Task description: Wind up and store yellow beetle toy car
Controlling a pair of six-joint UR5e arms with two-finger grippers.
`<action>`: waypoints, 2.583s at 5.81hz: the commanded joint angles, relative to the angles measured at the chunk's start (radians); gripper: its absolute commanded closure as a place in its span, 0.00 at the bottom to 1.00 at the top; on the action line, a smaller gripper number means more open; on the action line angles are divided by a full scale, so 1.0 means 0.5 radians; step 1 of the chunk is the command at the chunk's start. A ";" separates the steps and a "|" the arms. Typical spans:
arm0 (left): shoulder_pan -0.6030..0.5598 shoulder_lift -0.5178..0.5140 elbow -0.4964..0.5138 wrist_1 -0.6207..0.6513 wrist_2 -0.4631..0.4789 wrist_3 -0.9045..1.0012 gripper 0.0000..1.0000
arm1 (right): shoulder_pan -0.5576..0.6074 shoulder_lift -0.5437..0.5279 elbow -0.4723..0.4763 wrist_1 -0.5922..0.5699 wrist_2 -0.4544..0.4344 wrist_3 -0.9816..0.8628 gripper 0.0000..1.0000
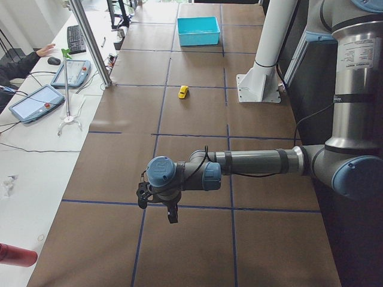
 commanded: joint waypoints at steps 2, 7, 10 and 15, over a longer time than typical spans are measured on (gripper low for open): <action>0.009 -0.007 0.000 -0.007 0.002 0.003 0.00 | -0.276 0.249 -0.275 -0.035 0.122 -0.002 0.00; 0.104 -0.050 -0.024 -0.010 -0.001 0.006 0.00 | -0.287 0.136 -0.204 -0.191 0.423 -0.014 0.00; 0.551 -0.230 -0.281 0.014 -0.029 0.006 0.00 | -0.287 0.158 -0.110 -0.195 0.374 -0.020 0.00; 1.466 -0.926 -0.540 -0.007 -0.056 0.000 0.00 | -0.290 0.087 -0.118 -0.186 0.303 -0.023 0.00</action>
